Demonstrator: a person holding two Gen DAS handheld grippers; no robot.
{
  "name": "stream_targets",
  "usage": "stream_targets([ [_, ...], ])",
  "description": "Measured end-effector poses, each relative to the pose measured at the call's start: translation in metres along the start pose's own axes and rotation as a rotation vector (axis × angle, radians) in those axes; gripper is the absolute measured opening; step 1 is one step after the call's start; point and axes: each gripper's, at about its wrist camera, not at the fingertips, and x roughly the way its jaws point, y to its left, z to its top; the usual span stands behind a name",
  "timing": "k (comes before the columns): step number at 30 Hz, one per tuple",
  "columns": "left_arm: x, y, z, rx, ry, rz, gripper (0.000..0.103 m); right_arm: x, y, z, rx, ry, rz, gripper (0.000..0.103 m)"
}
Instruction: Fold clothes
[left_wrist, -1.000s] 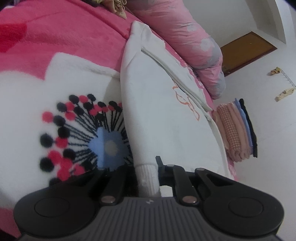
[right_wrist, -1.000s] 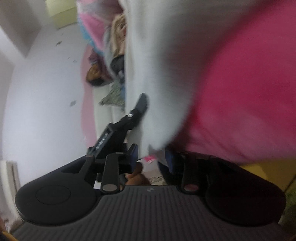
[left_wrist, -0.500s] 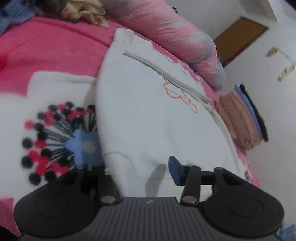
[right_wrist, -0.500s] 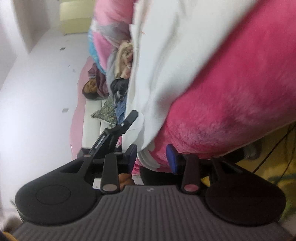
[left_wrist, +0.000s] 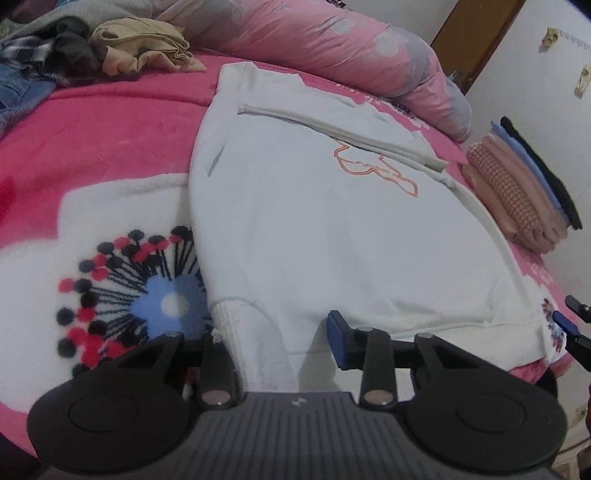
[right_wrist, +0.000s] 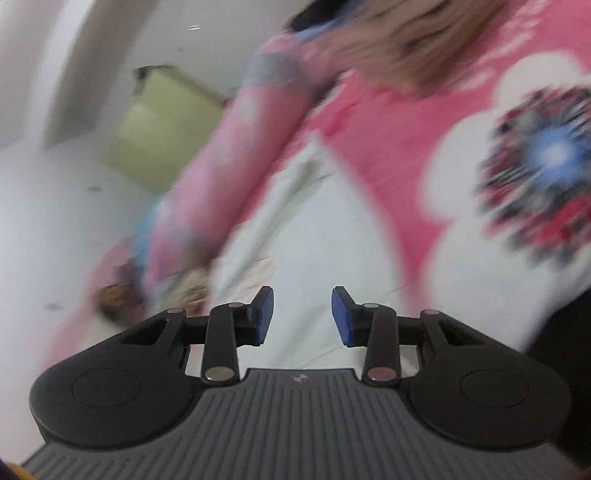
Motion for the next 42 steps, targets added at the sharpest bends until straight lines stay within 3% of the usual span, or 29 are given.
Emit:
stream_targets([
  [4,0.002,0.0,0.002,0.003,0.006,0.009,0.031,0.0,-0.051,0.022,0.007,0.042,-0.078,0.035],
  [8,0.005,-0.001,0.002,0.005,0.005,0.017,0.031,0.014,-0.07,0.03,-0.027,0.099,-0.063,0.032],
  [14,0.005,-0.002,0.003,0.011,0.006,0.024,0.03,0.016,-0.057,0.049,-0.066,0.14,-0.05,0.028],
  [22,0.006,-0.002,0.003,0.026,0.01,0.018,0.03,-0.017,-0.055,0.02,-0.066,0.237,0.052,0.026],
  [24,0.006,-0.002,0.004,0.03,0.015,0.018,0.03,-0.011,-0.056,0.022,-0.05,0.234,0.049,0.017],
  [29,0.006,-0.003,0.003,0.029,0.011,0.022,0.03,0.011,-0.06,0.031,0.002,0.227,0.074,0.009],
  [36,0.005,-0.019,0.004,0.05,0.028,0.104,0.028,0.0,-0.051,0.011,-0.043,0.285,0.114,0.009],
  [42,0.006,-0.034,0.005,0.094,0.057,0.174,0.028,0.005,-0.051,0.016,-0.015,0.261,0.096,0.008],
])
